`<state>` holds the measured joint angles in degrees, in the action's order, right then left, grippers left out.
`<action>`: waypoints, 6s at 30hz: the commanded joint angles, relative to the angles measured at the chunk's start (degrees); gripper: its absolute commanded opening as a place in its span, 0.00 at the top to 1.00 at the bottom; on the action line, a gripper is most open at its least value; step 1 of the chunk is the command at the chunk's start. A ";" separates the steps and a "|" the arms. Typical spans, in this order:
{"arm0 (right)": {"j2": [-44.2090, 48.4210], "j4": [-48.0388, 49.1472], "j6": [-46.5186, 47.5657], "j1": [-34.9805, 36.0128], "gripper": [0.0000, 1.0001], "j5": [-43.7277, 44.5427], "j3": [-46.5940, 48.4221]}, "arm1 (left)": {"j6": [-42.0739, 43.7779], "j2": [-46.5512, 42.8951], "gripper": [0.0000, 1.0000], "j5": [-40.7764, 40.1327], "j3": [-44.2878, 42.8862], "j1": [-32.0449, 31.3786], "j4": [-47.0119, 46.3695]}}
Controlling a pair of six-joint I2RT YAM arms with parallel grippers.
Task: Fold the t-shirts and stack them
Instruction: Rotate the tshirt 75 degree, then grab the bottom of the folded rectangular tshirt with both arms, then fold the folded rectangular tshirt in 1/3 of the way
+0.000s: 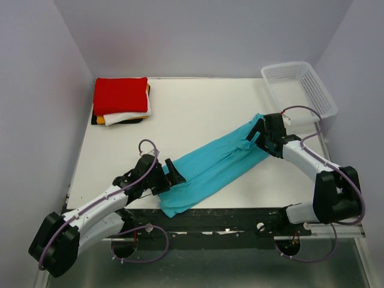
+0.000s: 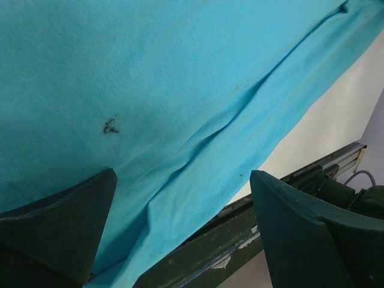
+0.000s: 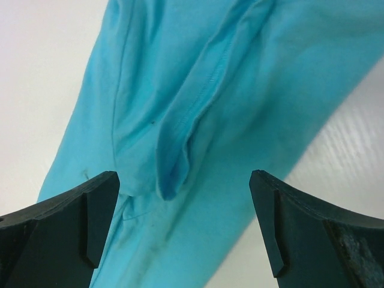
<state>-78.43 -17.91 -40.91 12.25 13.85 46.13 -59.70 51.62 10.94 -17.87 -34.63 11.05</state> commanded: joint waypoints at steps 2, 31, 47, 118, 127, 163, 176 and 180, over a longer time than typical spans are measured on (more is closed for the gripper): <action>-9.09 8.04 1.90 -0.05 0.00 -8.72 4.98 | 1.60 0.49 0.02 -1.90 1.46 -0.39 3.73; -77.81 8.37 11.05 5.05 0.00 -27.79 89.62 | -6.57 23.39 0.01 -3.92 -16.06 -16.80 -10.04; -26.94 4.47 15.43 10.75 0.00 -8.09 39.39 | 5.58 4.20 0.01 -18.49 -15.82 -6.44 12.61; 12.40 -3.10 -9.63 41.33 0.99 10.14 -4.05 | 4.49 8.34 1.00 -5.72 -18.35 -4.40 0.03; 2.22 3.23 -2.05 28.61 0.99 6.87 5.63 | 10.78 26.98 1.00 -1.32 -36.54 4.38 2.92; -21.56 18.19 12.90 9.85 0.00 -14.18 17.31 | 20.37 54.28 0.01 3.63 -68.27 14.73 14.28; -19.06 26.43 16.70 20.01 0.00 -34.51 10.18 | 13.37 22.25 0.01 2.15 -23.85 14.68 2.17; -27.38 26.45 16.66 20.09 0.00 -30.33 17.85 | 11.44 16.59 0.02 3.17 -15.08 14.68 -1.28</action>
<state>-98.91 7.03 -25.47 33.06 -17.61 56.93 -45.71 73.52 14.13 -39.59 -20.03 14.83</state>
